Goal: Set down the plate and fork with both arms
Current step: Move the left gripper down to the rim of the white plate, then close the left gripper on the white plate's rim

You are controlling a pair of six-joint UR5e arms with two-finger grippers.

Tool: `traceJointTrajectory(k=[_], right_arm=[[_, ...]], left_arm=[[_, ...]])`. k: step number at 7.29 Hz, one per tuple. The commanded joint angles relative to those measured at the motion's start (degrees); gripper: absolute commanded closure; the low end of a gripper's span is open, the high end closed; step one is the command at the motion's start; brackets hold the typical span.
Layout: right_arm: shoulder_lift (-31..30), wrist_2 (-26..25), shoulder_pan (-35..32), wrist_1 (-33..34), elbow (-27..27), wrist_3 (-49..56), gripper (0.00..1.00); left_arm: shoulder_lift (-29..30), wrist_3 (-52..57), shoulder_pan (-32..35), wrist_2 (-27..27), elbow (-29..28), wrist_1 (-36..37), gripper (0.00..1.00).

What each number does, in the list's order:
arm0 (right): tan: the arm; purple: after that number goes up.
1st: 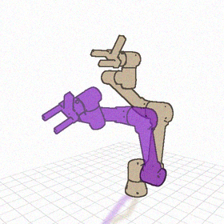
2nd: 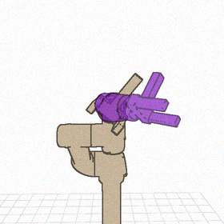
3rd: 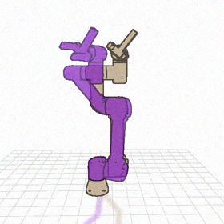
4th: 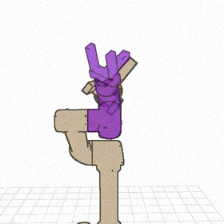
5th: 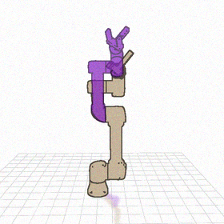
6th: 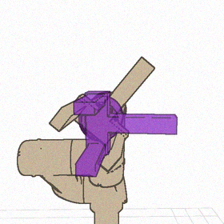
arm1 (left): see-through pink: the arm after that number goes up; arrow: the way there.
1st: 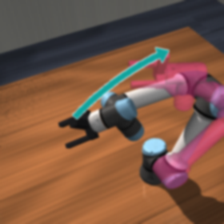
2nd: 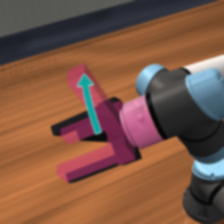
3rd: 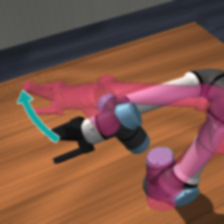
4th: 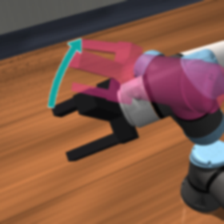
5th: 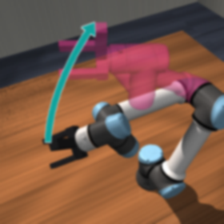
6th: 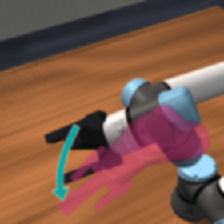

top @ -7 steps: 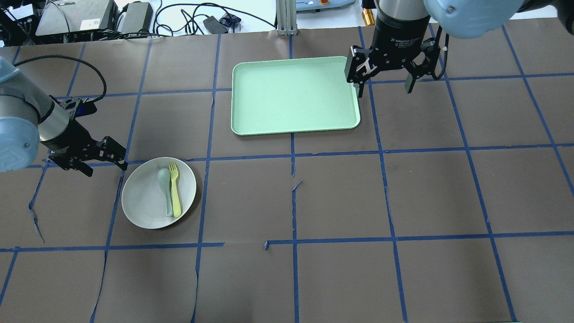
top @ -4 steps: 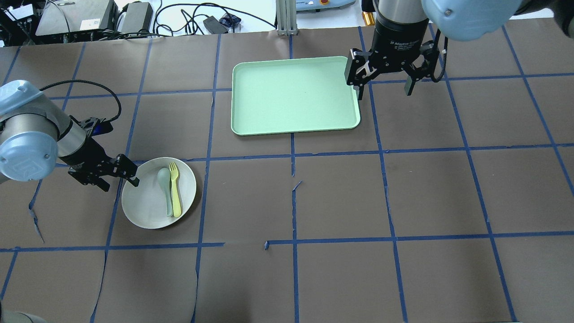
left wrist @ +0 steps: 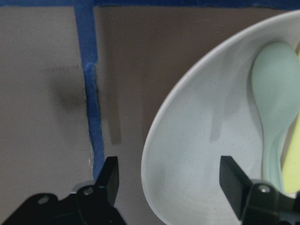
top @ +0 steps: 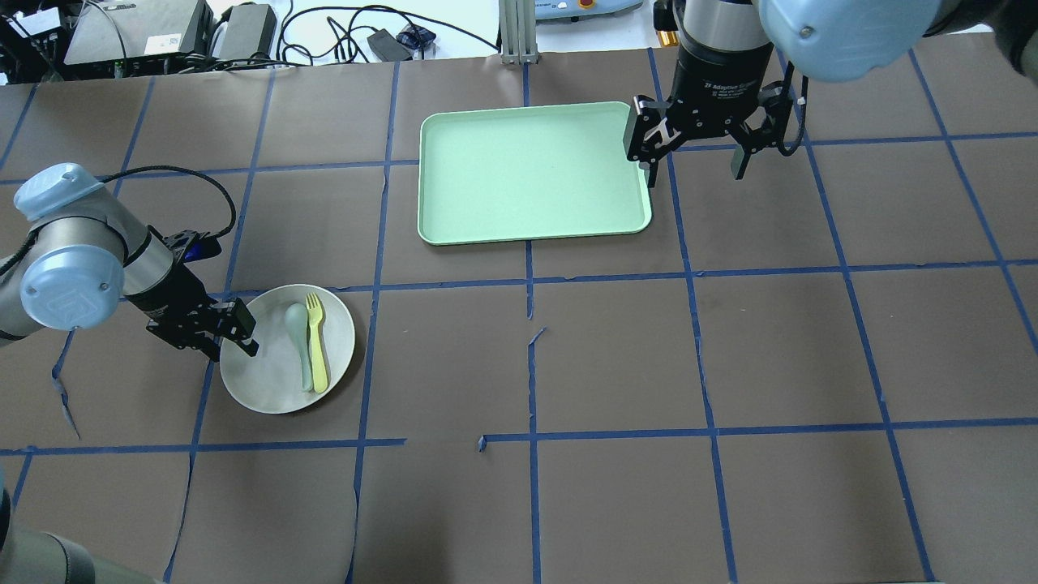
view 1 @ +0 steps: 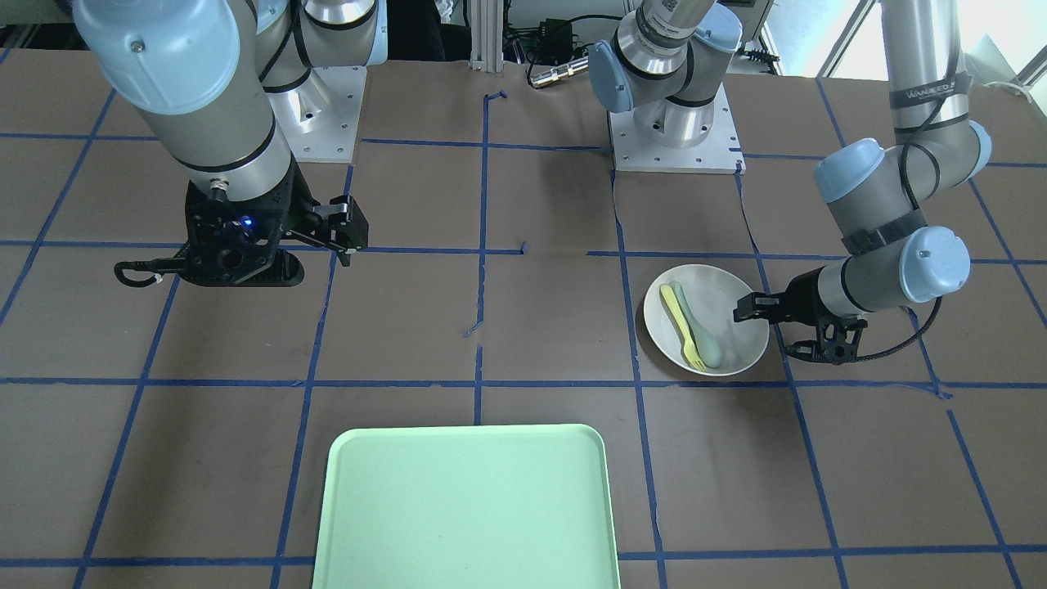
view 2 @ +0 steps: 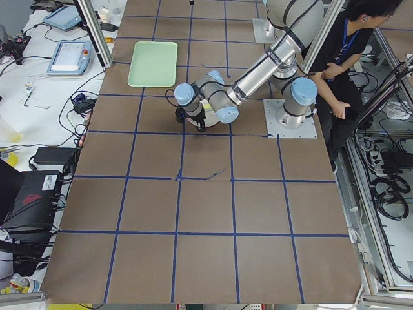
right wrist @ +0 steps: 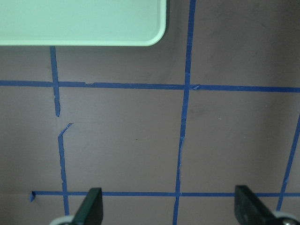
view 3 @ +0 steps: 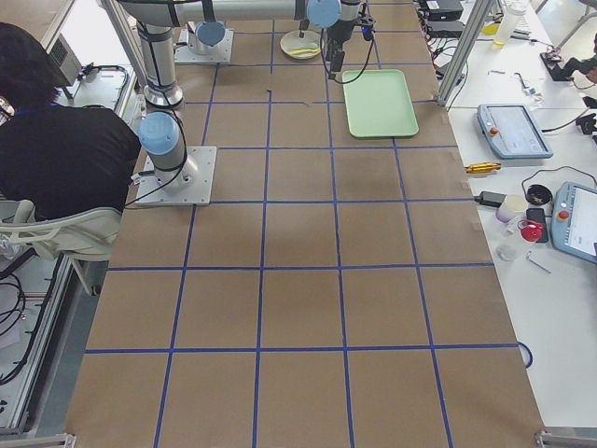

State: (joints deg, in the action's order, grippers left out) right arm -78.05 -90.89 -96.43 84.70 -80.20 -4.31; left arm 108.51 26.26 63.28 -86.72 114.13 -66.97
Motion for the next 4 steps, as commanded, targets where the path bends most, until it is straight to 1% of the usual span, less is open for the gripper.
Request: traceJointTrajectory(k=[1, 2, 3, 4], right_arm=[[0.0, 0.0, 0.0, 0.0, 0.0, 0.1, 0.00], [0.0, 0.0, 0.0, 0.0, 0.0, 0.1, 0.00], [0.0, 0.0, 0.1, 0.0, 0.0, 0.1, 0.00], [0.0, -0.1, 0.1, 0.0, 0.0, 0.1, 0.00]], left_arm=[[0.2, 0.1, 0.1, -0.1, -0.7, -0.1, 1.00], [0.0, -0.1, 0.1, -0.1, -1.8, 0.0, 1.00], [-0.2, -0.1, 0.1, 0.1, -4.1, -1.4, 1.00], [-0.3, 0.0, 0.1, 0.8, -7.4, -5.8, 1.00]])
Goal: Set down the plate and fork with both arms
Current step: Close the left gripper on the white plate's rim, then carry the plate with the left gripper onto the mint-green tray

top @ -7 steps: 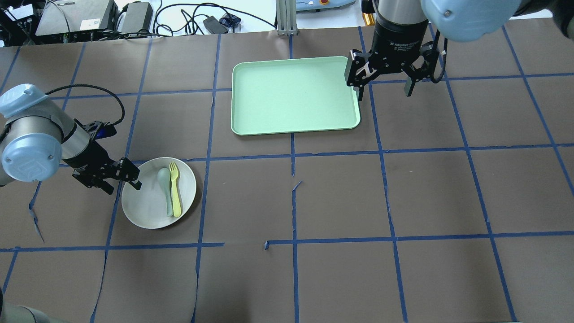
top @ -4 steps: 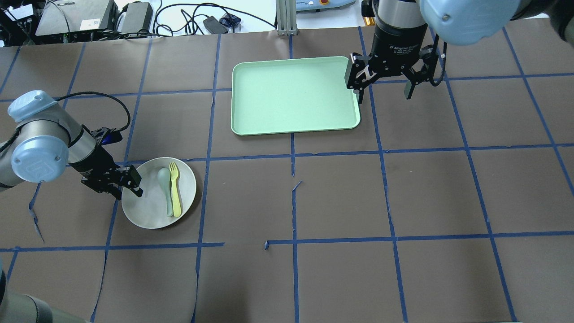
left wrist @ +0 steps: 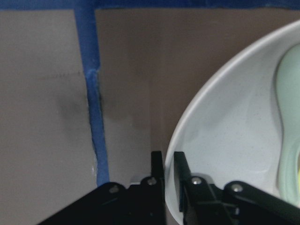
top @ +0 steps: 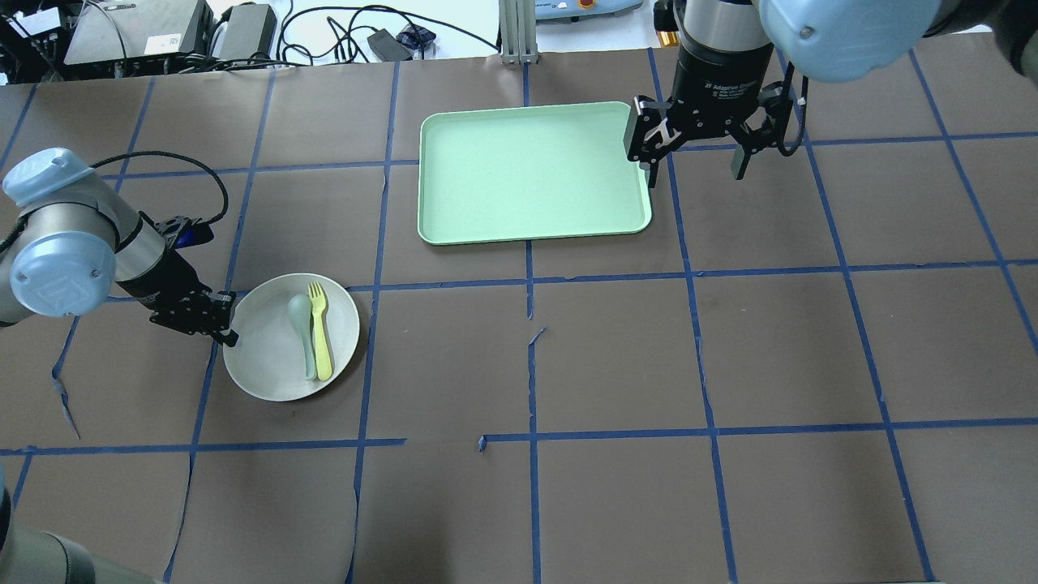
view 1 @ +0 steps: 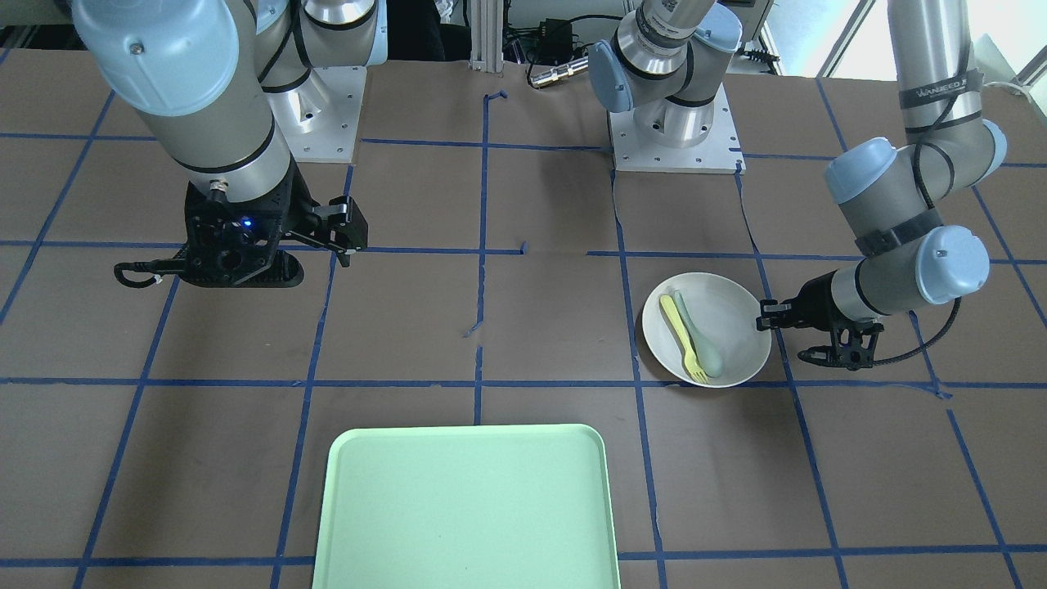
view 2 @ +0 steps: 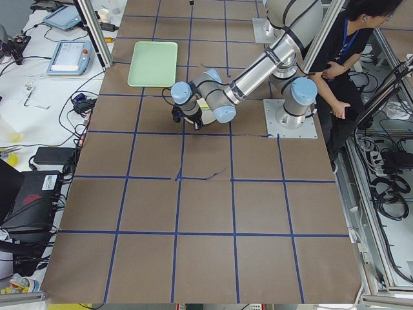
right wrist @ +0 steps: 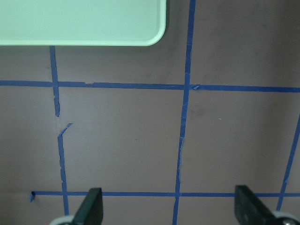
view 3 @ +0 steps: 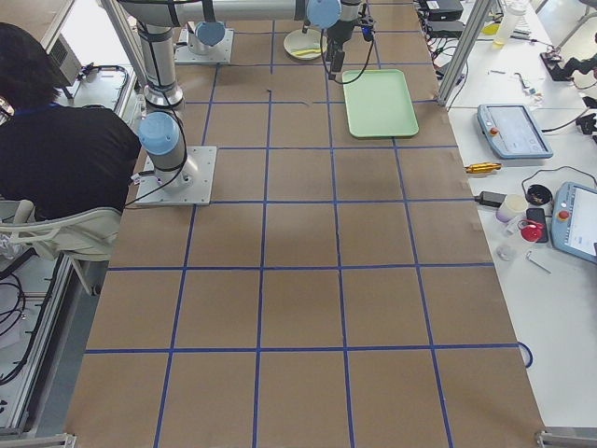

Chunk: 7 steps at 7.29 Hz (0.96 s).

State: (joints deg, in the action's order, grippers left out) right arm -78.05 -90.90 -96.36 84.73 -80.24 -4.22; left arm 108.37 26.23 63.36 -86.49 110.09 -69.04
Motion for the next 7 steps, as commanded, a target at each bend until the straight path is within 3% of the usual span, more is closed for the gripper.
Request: traceJointTrajectory(k=[1, 3, 4, 5, 7], right_arm=[[0.0, -0.1, 0.0, 0.0, 0.0, 0.0, 0.00], [0.0, 0.0, 0.0, 0.0, 0.0, 0.0, 0.00], [0.0, 0.0, 0.0, 0.0, 0.0, 0.0, 0.00], [0.0, 0.0, 0.0, 0.0, 0.0, -0.1, 0.00], [0.0, 0.1, 0.0, 0.0, -0.1, -0.1, 0.00]], left_arm=[[-0.1, 0.0, 0.0, 4.1, -7.5, -9.0, 1.00], [1.9, -4.9, 2.4, 11.6, -14.0, -11.9, 1.00], [3.9, -7.1, 7.1, 14.3, -17.2, -10.5, 1.00], [7.8, -13.0, 13.7, 15.5, -22.1, -8.3, 1.00], [16.5, -13.7, 20.5, 18.9, -32.3, -6.4, 1.00]])
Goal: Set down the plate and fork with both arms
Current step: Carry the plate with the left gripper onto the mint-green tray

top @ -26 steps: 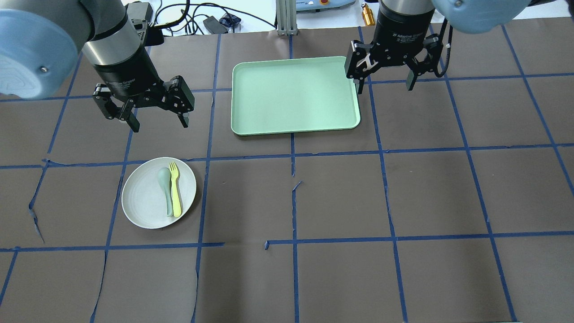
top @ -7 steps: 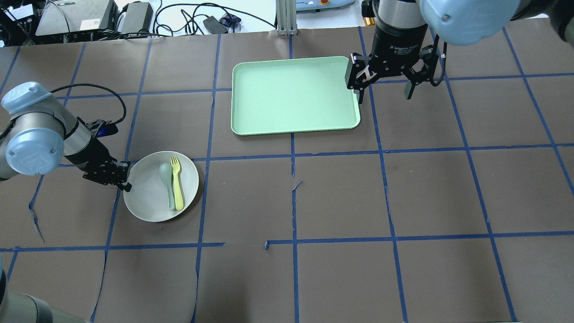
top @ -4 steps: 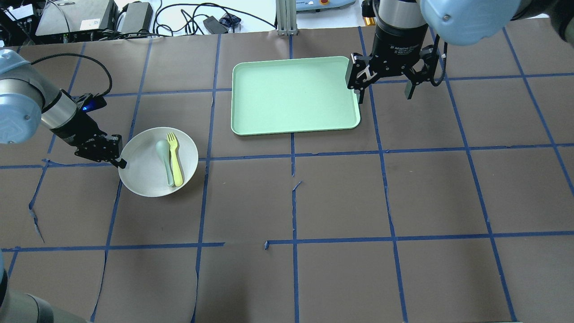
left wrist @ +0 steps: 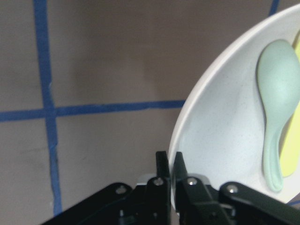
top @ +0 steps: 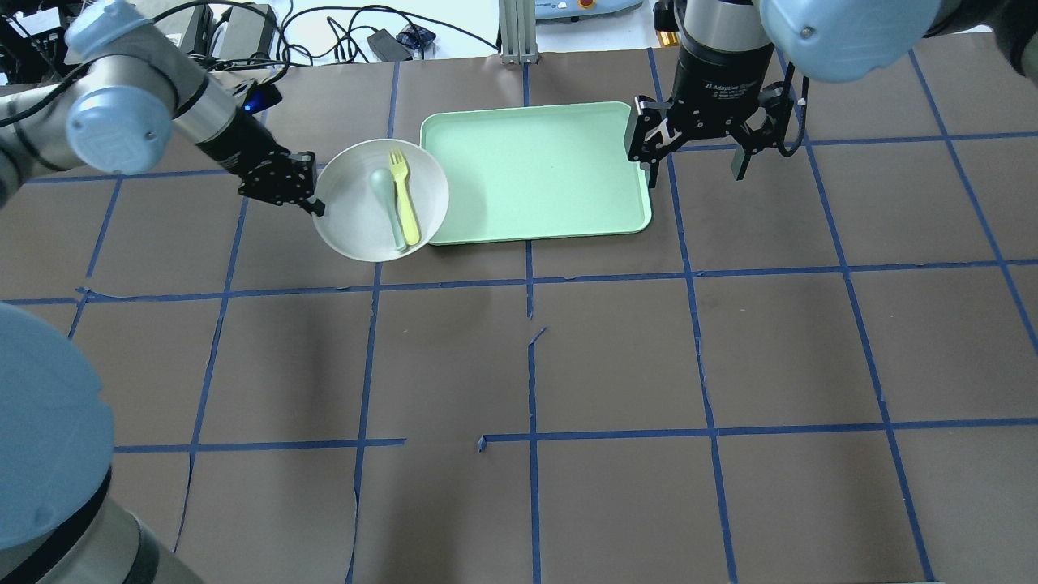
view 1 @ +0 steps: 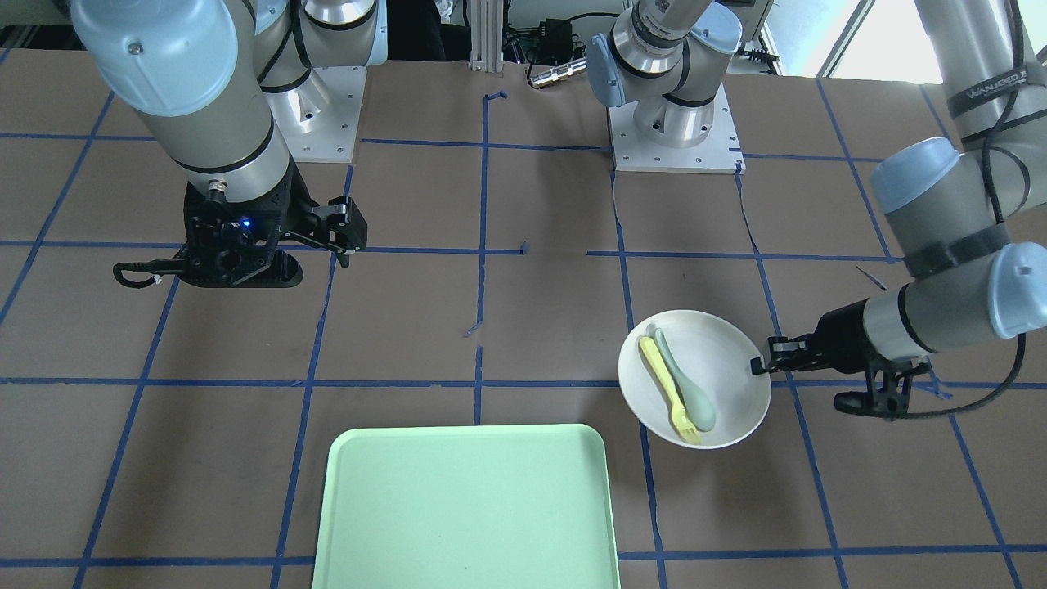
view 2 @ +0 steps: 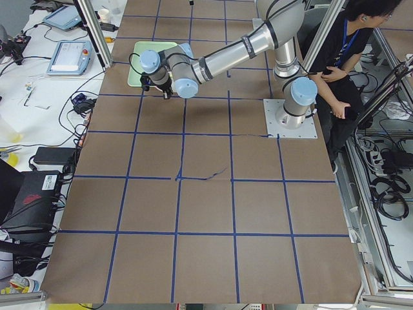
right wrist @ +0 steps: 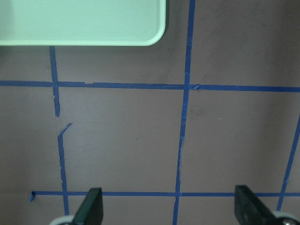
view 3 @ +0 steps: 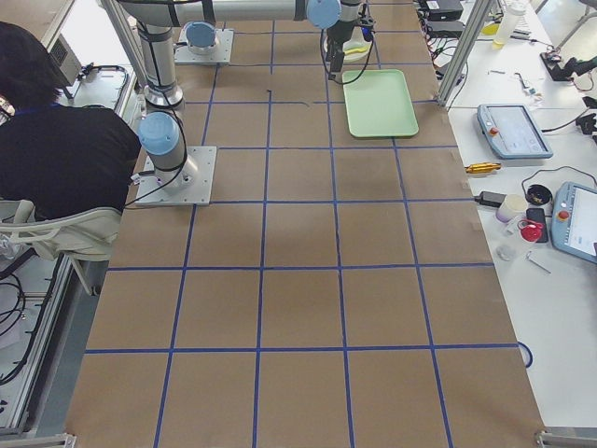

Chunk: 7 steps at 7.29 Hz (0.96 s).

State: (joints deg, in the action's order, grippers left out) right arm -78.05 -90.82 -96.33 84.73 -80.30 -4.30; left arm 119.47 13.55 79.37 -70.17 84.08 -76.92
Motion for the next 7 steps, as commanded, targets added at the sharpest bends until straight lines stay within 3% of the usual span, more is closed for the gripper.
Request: traceJointTrajectory(k=[1, 3, 7], right_arm=[[0.0, 0.1, 0.0, 0.0, 0.0, -0.2, 0.00], [0.0, 0.1, 0.0, 0.0, 0.0, -0.1, 0.00], [0.0, 0.0, 0.0, 0.1, 0.1, 0.0, 0.00]], left_arm=[[9.3, -1.9, 7.2, 2.8, -9.1, 3.3, 1.00], [14.5, -6.4, 11.0, 2.8, -11.5, 7.7, 1.00], [16.1, -9.6, 13.4, 2.8, -12.1, 9.4, 1.00]])
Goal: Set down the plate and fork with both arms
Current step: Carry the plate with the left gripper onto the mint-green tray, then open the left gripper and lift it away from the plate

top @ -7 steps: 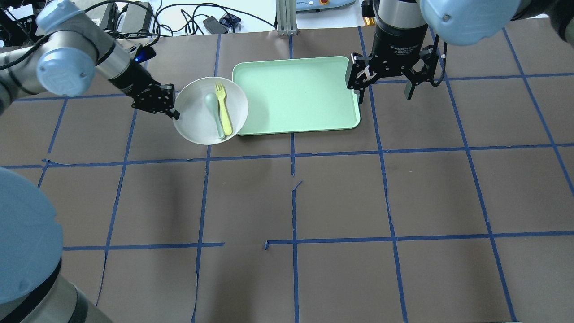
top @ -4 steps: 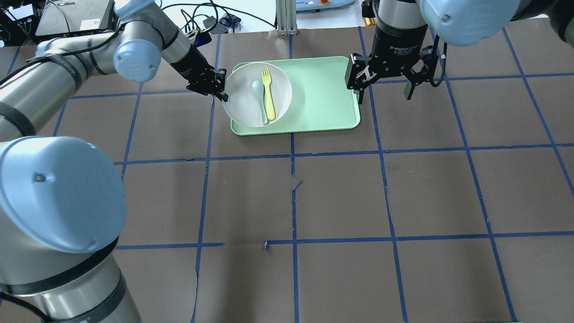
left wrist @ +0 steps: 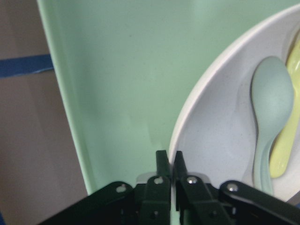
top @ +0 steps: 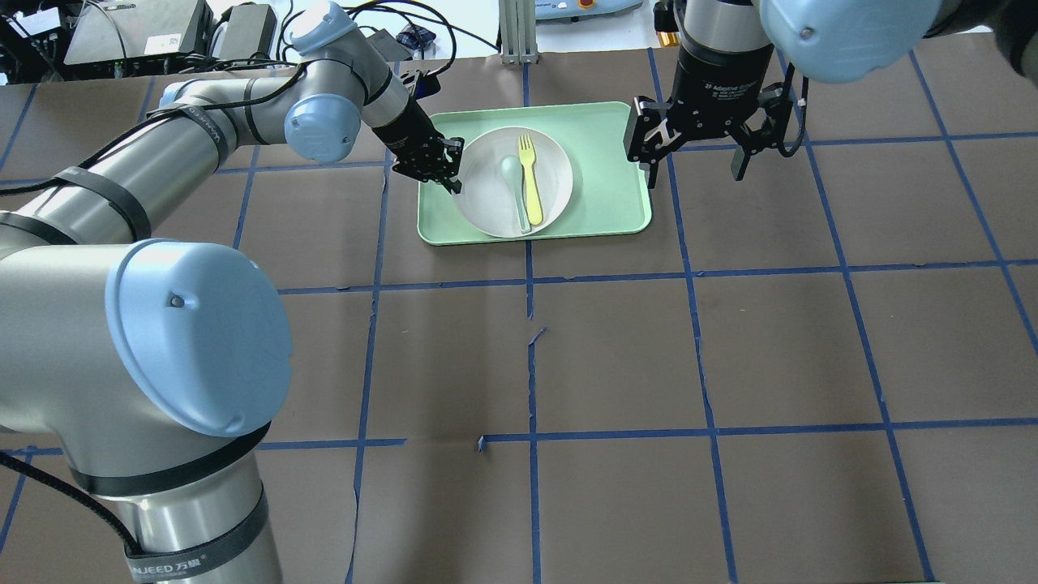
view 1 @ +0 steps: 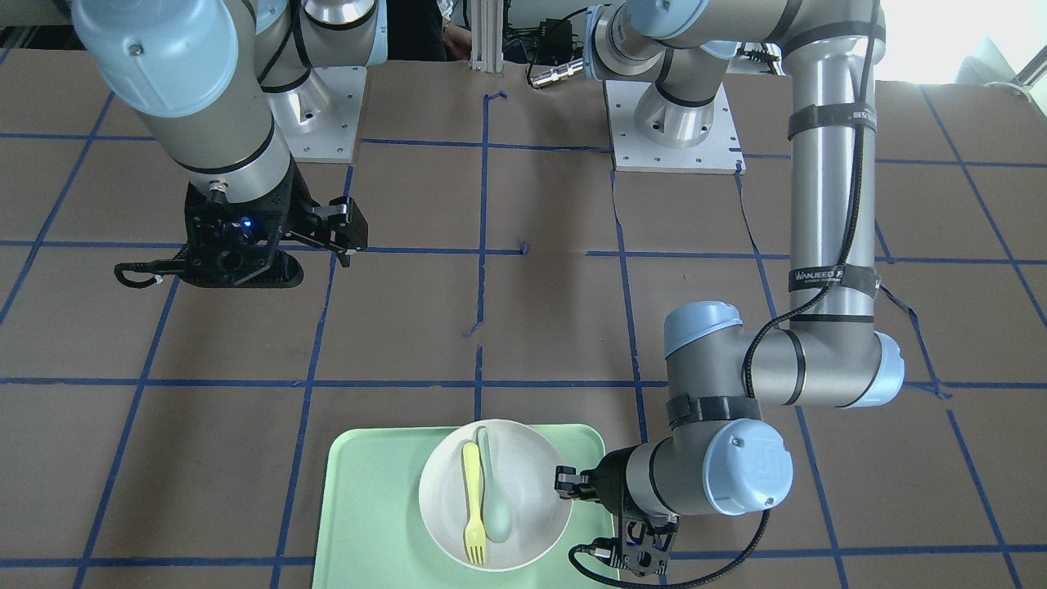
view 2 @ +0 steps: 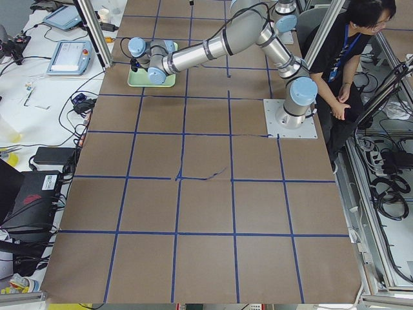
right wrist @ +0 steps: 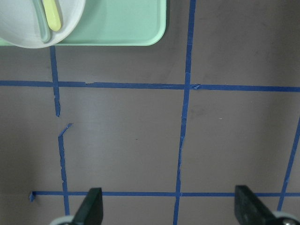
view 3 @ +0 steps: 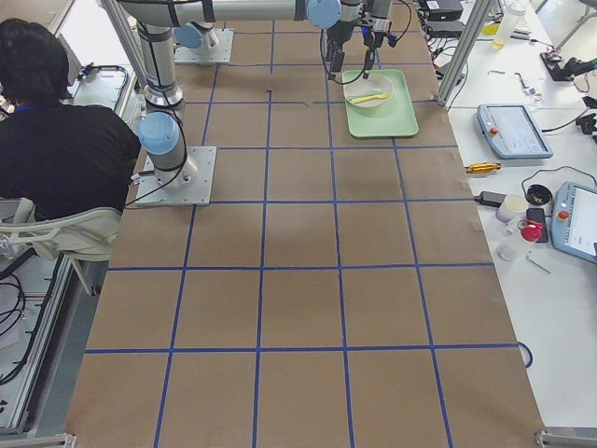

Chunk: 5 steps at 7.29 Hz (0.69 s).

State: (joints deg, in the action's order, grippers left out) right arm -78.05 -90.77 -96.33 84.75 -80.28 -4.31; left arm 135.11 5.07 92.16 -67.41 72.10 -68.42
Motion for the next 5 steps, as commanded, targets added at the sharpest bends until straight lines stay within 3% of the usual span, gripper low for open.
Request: traceJointTrajectory(k=[1, 2, 3, 4, 5], right_arm=[[0.0, 0.0, 0.0, 0.0, 0.0, 0.0, 0.00], [0.0, -0.1, 0.0, 0.0, 0.0, 0.0, 0.00], [0.0, -0.1, 0.0, 0.1, 0.0, 0.1, 0.00], [0.0, -0.2, 0.0, 0.2, 0.0, 0.1, 0.00], [0.0, -0.1, 0.0, 1.3, 0.0, -0.2, 0.00]], left_arm=[[1.0, -2.3, 1.1, 0.0, -0.1, 2.2, 1.00], [0.9, -4.5, 1.2, 0.1, -0.1, 4.1, 1.00], [0.7, -6.3, 1.5, -0.1, -0.1, 6.5, 0.36], [-0.5, -6.7, 1.5, -0.3, -0.1, 6.5, 0.00], [-3.1, -6.7, 1.4, -0.5, 0.0, 5.8, 0.00]])
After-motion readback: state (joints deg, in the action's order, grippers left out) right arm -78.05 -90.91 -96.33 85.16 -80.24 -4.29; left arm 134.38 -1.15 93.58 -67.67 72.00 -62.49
